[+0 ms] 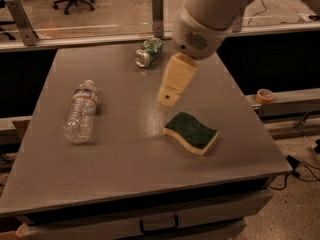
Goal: Place water bottle upright
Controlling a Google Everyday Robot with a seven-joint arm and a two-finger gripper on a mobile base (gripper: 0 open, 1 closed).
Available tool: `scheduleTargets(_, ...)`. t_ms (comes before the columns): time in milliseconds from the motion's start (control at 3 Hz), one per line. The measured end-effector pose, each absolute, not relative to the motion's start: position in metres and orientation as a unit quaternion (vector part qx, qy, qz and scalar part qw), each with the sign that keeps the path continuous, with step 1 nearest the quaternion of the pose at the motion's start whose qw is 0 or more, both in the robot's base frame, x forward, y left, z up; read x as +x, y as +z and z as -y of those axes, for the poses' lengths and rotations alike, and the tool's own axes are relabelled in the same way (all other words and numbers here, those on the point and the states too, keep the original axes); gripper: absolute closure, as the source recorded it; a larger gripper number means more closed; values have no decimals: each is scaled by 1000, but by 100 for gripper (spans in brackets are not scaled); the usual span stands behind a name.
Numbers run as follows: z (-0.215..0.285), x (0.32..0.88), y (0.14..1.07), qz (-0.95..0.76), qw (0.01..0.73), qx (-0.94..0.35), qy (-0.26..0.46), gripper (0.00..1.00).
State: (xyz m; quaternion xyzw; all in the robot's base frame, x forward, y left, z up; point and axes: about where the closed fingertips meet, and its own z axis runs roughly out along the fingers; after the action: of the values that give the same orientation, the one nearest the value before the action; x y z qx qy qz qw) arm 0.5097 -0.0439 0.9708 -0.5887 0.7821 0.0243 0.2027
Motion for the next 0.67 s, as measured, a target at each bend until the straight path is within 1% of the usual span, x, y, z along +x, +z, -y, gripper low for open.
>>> scheduleTargets(333,-43,511,985,-778,228,-582,60,0)
scheduleTargets(667,-42,511,986,-777,229,-583,59,0)
